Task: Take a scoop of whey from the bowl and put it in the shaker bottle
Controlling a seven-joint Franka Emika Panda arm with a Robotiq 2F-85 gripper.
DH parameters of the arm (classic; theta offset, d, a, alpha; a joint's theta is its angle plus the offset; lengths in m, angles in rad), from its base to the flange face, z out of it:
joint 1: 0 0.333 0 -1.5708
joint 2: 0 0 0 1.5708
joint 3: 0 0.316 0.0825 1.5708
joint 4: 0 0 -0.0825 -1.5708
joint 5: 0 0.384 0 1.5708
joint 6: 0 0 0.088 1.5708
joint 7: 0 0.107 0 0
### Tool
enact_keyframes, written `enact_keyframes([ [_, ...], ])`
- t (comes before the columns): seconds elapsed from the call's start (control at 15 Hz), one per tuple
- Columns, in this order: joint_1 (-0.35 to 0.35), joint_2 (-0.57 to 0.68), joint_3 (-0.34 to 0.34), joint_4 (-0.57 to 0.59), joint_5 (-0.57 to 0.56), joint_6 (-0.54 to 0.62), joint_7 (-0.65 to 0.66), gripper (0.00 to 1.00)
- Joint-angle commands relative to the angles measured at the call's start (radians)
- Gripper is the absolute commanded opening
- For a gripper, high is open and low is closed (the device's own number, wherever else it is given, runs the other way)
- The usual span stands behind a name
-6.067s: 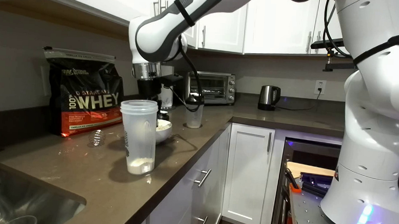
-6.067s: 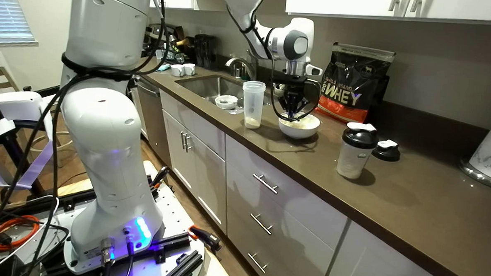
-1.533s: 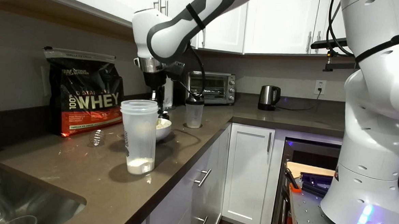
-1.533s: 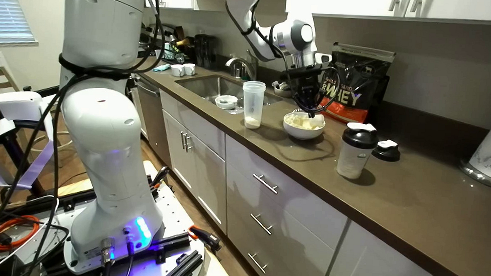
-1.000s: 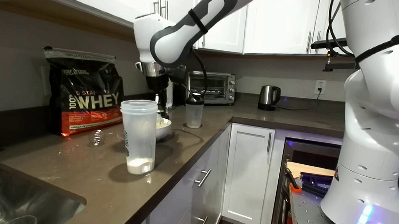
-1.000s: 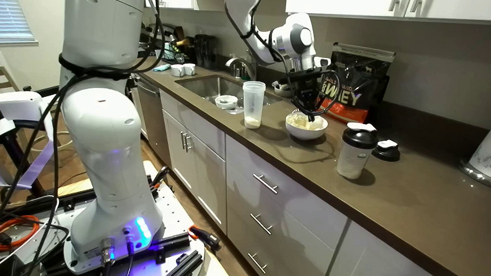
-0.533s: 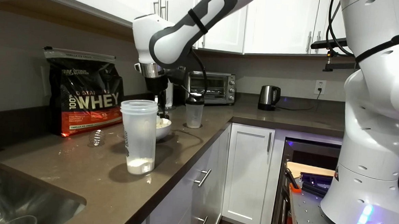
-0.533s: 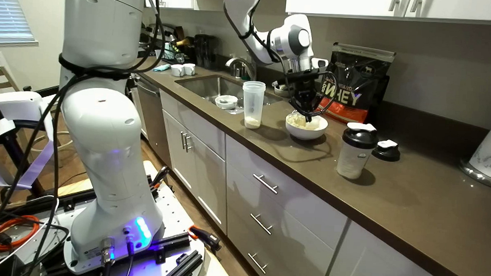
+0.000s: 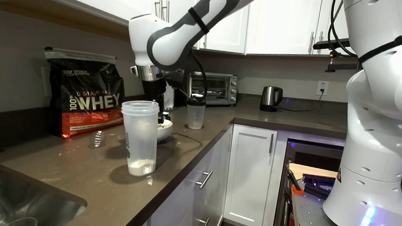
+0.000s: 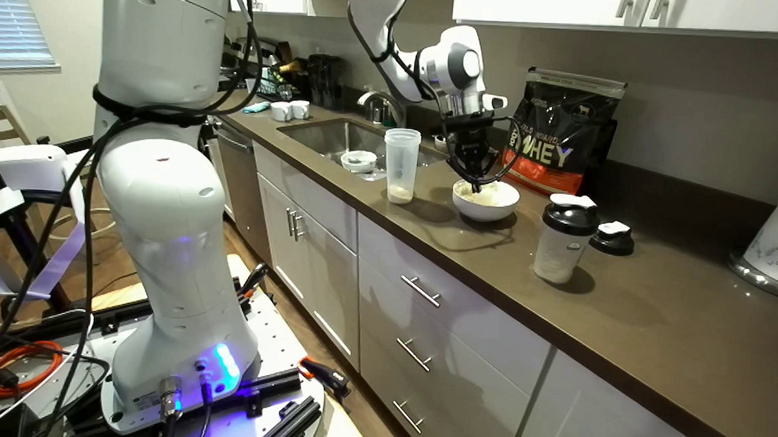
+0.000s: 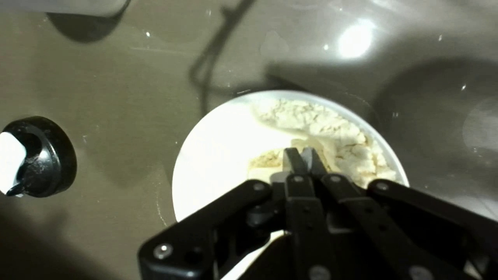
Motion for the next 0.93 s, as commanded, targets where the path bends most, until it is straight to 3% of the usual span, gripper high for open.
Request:
enact_keyframes([
  [0.0, 0.003, -0.016, 0.008, -0.022, 0.035, 0.007, -0.024, 0.01],
  [0.87, -0.018, -0.001, 0.007, -0.003, 0.159, -0.01, -0.032, 0.01],
])
